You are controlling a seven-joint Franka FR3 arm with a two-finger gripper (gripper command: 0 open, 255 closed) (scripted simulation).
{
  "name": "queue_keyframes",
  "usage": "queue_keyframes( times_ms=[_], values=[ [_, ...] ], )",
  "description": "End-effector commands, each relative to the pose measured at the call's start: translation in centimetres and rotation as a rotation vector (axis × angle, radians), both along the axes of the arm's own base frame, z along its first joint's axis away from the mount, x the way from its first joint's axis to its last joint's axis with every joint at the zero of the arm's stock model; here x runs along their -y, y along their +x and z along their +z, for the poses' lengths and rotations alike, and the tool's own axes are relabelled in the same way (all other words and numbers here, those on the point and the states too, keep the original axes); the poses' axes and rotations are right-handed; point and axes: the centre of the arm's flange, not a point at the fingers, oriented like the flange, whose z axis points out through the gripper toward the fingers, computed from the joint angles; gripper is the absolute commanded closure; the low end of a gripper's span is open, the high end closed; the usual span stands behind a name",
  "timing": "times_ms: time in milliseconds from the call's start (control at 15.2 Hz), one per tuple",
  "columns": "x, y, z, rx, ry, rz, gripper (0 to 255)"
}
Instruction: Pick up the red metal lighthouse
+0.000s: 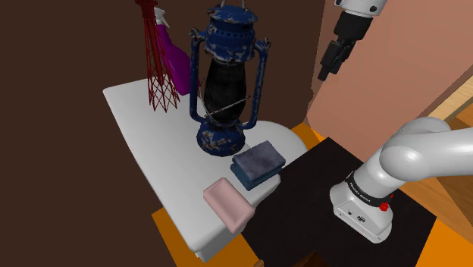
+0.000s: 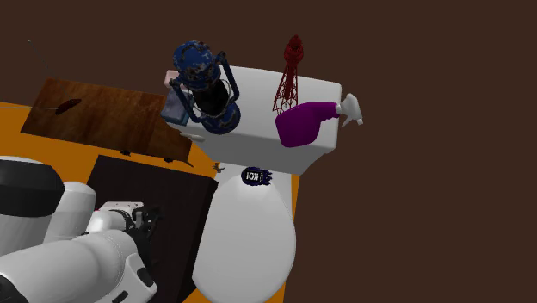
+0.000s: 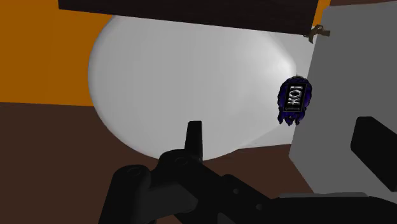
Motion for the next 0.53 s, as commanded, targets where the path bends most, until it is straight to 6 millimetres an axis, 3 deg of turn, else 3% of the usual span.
queue_keyframes(
  times_ms=[0,462],
  values=[
    [0.0,0.0,0.0,0.000,0.000,0.000,0],
    [-7.9,1.5,0.0,0.211,0.001,-0.004,0]
  ],
)
